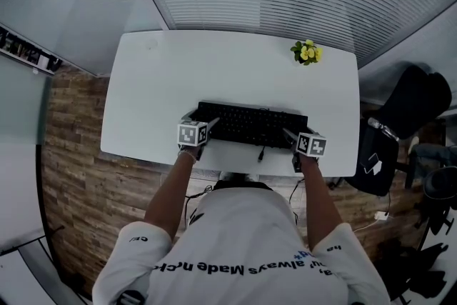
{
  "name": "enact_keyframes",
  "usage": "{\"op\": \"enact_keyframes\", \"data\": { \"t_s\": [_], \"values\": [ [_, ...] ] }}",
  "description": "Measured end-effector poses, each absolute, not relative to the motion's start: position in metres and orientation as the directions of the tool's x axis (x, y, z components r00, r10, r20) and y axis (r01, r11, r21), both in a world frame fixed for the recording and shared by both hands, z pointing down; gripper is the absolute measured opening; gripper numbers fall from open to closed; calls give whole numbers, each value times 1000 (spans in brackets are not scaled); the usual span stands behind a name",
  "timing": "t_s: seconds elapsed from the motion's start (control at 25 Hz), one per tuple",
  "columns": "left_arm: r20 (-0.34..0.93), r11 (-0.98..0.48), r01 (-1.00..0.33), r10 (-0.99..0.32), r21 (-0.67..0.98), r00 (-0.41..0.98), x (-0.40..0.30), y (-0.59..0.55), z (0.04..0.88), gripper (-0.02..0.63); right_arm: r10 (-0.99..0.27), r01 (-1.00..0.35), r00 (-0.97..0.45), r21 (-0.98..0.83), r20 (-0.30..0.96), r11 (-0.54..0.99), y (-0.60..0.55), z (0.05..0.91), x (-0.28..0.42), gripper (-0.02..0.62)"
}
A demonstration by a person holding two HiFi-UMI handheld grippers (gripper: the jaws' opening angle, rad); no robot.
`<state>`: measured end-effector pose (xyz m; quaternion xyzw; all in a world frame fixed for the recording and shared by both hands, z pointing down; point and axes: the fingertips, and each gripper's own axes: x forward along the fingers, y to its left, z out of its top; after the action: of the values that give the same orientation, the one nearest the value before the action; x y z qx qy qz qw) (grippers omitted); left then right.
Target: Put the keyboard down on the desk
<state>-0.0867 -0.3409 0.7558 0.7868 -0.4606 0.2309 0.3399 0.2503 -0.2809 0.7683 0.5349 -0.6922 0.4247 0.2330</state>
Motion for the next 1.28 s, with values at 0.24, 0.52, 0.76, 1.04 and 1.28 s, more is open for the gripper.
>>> {"op": "enact_keyframes", "data": {
  "t_s": [0.24,0.52,0.76,1.04,1.28],
  "values": [
    [681,-346,-905,-603,247,416,-88,-341,753,403,-551,-966,-252,-239,796,97,-282,767,251,470],
    [629,-314,-927,-683,205,371,-107,-341,726,402,-635,-967,-254,-189,730,170,-287,742,253,372],
    [518,-341,-919,-760,198,393,-104,-335,664,303,-744,-958,-268,-91,612,270,-294,682,239,209],
    [355,-444,-880,-805,171,475,-73,-323,580,194,-820,-942,-309,-38,481,333,-294,599,213,131],
    [224,-506,-845,-815,174,535,-53,-311,512,133,-850,-922,-368,-27,378,387,-283,530,192,85]
  ]
}}
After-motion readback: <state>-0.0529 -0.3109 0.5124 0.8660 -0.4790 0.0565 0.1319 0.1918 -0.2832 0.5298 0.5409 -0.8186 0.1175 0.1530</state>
